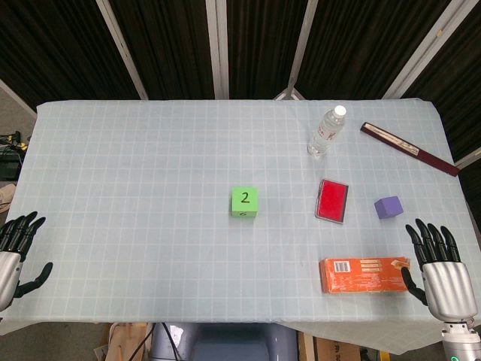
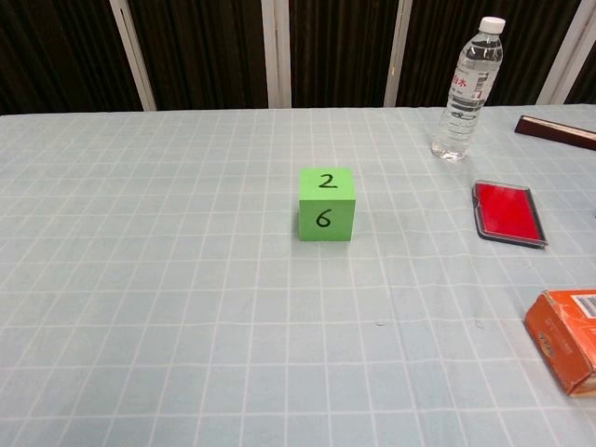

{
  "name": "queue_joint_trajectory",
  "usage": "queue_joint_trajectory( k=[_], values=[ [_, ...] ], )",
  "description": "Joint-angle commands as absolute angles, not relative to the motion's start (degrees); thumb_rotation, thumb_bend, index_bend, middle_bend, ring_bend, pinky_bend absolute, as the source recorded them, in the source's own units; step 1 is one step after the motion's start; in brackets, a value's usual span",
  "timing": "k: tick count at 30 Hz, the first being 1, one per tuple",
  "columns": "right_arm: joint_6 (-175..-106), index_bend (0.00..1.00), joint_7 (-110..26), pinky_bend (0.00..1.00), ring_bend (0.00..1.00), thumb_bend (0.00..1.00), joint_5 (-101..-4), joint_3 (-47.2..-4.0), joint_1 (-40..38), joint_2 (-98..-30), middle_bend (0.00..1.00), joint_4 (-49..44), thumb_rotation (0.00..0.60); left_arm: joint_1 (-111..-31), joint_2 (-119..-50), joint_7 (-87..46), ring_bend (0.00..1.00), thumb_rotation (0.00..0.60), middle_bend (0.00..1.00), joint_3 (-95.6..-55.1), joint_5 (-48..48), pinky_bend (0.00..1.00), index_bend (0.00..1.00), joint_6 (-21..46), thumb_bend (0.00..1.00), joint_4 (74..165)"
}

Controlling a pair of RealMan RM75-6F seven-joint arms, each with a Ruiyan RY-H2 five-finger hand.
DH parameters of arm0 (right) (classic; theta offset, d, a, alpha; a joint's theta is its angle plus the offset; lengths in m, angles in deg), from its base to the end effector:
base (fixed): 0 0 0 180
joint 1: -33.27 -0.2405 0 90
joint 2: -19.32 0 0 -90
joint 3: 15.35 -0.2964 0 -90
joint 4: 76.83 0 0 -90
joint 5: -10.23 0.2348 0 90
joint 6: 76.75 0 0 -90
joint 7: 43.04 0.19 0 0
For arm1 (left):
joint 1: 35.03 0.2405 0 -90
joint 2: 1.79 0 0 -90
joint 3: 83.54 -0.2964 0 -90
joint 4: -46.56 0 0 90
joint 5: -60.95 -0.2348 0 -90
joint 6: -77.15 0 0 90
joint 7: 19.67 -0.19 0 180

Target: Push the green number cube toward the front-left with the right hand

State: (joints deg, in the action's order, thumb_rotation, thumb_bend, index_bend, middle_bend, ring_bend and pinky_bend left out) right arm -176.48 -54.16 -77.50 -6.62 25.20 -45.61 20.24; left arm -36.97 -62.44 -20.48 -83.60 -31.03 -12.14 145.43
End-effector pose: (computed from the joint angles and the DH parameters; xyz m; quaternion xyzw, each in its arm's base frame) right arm -0.3241 -0.2018 0.1520 0.6153 -0.3218 0.3905 0.6044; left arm -0.3287 0.2009 0.1611 -0.6030 -0.3856 -0.4116 0.5641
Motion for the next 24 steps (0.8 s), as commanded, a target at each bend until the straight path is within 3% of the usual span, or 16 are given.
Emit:
queue_joint_trajectory(
  k=[1, 24],
  values=[
    [-175.5, 0.01, -53.8, 0.00, 0.00, 0.41, -77.2, -7.3, 25.5, -45.4, 0.01, 20.5, 0.600, -37.0, -62.5, -20.7, 0.00, 0.600, 0.00, -83.6, -31.1, 0.04, 0.07, -12.0, 0.44, 145.4],
    [-169.7, 0.00, -51.4, 0.00, 0.00, 0.41, -77.4, -11.0, 27.1, -45.1, 0.02, 19.4, 0.600, -35.9, -62.4, -20.7, 0.00, 0.600, 0.00, -84.6, -33.4, 0.04, 0.07, -14.3, 0.44, 145.6]
  ],
)
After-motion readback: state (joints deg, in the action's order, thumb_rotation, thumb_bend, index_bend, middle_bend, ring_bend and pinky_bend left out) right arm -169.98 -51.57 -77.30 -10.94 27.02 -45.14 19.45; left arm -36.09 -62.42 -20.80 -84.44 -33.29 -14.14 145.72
